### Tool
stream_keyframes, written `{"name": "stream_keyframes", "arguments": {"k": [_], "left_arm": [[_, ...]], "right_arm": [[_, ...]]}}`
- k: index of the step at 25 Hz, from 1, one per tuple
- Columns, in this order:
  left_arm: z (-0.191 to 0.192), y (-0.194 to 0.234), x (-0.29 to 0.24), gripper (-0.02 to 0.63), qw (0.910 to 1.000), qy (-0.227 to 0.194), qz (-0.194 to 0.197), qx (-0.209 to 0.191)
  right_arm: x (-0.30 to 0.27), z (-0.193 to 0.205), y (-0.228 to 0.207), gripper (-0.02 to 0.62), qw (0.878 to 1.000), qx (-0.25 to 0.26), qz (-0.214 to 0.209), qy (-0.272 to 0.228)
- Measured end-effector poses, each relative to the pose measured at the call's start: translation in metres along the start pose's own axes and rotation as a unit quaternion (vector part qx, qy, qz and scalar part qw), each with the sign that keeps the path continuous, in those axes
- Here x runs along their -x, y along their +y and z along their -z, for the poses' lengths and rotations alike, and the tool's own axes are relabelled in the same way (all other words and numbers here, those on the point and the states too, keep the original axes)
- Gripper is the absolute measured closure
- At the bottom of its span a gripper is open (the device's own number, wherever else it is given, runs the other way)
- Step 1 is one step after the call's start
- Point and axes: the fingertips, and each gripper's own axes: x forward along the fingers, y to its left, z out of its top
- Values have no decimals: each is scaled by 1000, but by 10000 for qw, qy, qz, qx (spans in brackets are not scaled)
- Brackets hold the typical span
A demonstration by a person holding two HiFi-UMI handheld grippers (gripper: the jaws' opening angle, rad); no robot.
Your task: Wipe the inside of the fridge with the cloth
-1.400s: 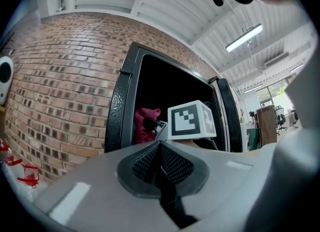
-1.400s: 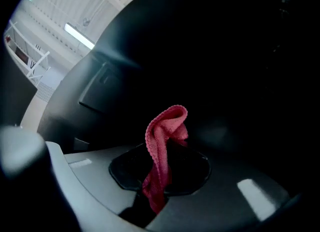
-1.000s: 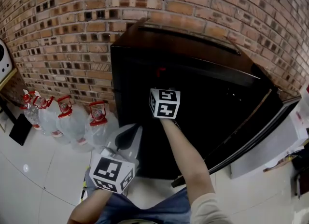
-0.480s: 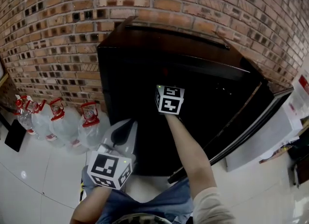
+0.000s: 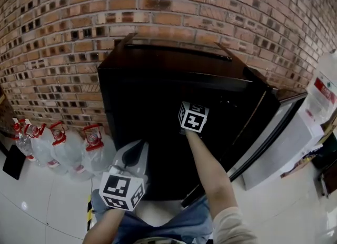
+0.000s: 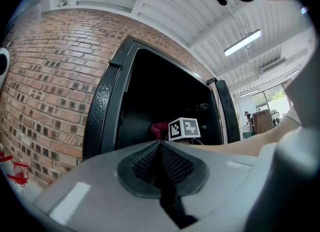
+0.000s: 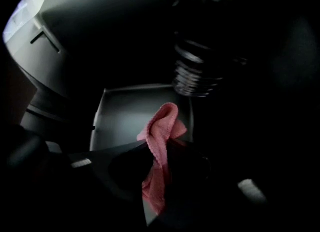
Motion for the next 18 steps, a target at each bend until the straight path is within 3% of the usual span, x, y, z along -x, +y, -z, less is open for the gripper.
{"name": "stream_keyframes", "arguments": {"k": [9,18], "left_arm": [[-8,-9,0,617,9999,-143,77,-5],[4,-10,-5,617,10000,33,72,25]], "right_arm": [[43,-8,-13,526,9998,-58,164,24],[112,-6,-16,526,9996,-258,101,29]]}}
